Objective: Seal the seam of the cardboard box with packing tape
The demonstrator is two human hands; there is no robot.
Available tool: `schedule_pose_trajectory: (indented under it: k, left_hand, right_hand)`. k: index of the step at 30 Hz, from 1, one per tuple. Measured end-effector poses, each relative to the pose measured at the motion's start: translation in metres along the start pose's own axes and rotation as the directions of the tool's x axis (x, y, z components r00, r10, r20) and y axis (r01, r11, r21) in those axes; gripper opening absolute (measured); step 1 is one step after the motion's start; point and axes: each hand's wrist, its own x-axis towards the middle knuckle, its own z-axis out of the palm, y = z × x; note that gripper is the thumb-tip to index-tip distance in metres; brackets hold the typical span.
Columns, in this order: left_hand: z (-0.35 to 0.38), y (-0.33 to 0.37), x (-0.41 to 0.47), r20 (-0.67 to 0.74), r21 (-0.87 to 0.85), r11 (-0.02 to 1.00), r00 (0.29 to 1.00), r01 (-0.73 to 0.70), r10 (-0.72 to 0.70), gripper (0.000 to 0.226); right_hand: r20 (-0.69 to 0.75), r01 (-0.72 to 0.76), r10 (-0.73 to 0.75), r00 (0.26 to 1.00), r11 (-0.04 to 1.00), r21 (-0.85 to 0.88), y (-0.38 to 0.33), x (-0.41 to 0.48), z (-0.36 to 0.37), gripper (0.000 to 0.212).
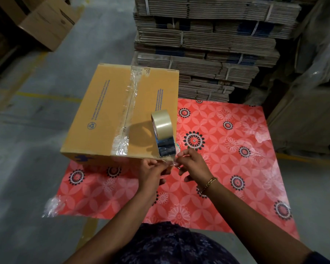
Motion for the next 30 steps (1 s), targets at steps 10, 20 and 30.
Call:
schedule_pose_trajectory:
  k: [10, 20, 30]
  left_hand:
    - [0.003, -0.004, -0.014, 0.093, -0.104, 0.989, 0.991, 0.108, -0.098, 0.026]
    - [0.001, -0.003, -0.011, 0.134, 0.010, 0.997, 0.988, 0.080, -0.081, 0.018]
    - [-0.003, -0.003, -0.006, 0.215, 0.068, 0.996, 0.974, 0.054, -0.068, 0.025]
  right_hand:
    - [0.060, 0.064, -0.066, 0.996, 0.997, 0.035, 0.011, -0.006, 0.011, 0.020]
    - [0.143, 0.035, -0.023, 0.989, 0.996, -0.078, 0.009, -0.003, 0.002, 0.024]
    - [0.227, 0.001, 0.008, 0.974, 0.999, -0.042, 0.007, 0.002, -0.009, 0.027]
